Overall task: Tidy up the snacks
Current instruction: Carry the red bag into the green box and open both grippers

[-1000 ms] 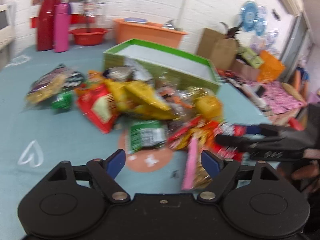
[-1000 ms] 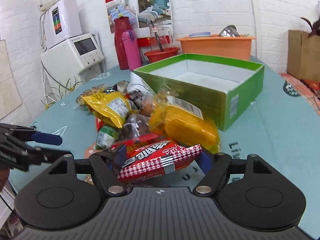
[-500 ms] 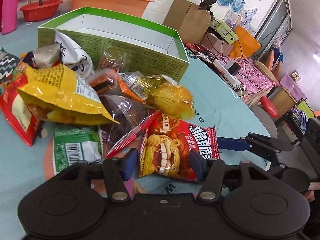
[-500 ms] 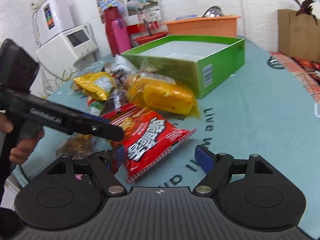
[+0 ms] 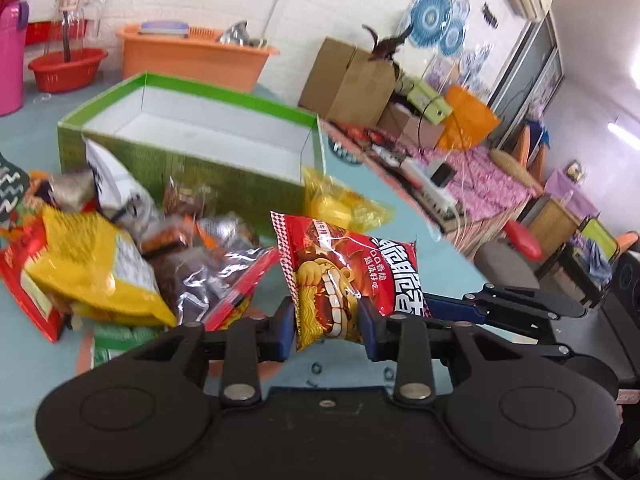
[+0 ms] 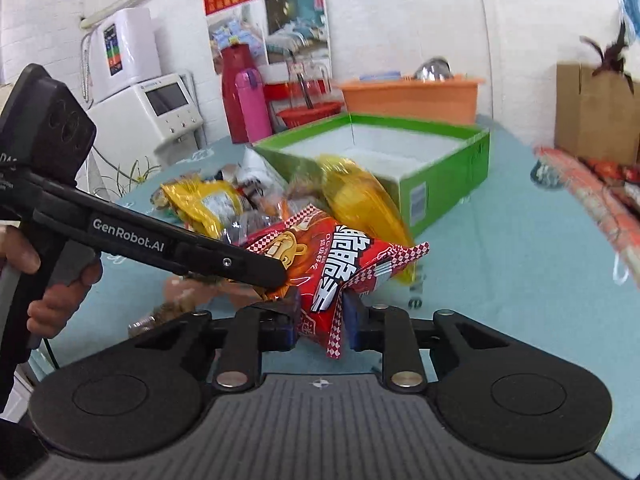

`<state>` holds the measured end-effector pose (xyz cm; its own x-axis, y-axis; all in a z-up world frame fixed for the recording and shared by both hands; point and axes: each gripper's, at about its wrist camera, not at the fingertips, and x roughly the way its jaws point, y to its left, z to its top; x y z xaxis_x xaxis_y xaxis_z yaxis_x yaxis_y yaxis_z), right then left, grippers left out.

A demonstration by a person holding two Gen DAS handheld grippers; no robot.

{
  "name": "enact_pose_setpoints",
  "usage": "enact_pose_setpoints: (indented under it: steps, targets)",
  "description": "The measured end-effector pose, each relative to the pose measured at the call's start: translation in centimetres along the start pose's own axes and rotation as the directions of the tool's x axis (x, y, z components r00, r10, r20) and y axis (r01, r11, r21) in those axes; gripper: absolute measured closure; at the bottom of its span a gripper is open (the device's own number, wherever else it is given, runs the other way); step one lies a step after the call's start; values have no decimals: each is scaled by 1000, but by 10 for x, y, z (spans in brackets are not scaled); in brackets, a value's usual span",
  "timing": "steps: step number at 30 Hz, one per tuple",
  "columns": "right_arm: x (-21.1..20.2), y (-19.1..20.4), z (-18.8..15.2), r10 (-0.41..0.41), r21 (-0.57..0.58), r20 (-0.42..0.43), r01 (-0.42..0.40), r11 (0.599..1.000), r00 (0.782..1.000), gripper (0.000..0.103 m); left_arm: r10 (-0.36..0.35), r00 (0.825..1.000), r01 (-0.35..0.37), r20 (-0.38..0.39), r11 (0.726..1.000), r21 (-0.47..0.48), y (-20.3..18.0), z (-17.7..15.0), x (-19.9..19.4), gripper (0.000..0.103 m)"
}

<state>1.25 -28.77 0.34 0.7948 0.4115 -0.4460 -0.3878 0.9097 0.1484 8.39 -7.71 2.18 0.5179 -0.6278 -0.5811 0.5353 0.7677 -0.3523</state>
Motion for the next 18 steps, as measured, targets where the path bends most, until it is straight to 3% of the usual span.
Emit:
enact_pose_setpoints:
  steps: [5, 9, 12, 18]
  targets:
    - [-11, -2, 29, 36, -24, 127, -33, 999, 991, 62, -1, 990, -3, 141, 1000, 30, -10, 29, -28, 53]
    - [6, -7, 58, 14, -66, 199, -1, 998, 980, 62, 15, 978, -22, 208, 999, 33, -5, 59, -25, 53]
    - [27, -20, 71, -1, -45, 206, 11, 999, 979, 62, 24, 977, -27, 211, 1000, 11, 9, 77, -5, 53]
    - [73, -43, 82, -43, 8, 155, 43, 999, 987, 62, 18, 990, -7, 138, 997, -79, 50, 110, 38, 52]
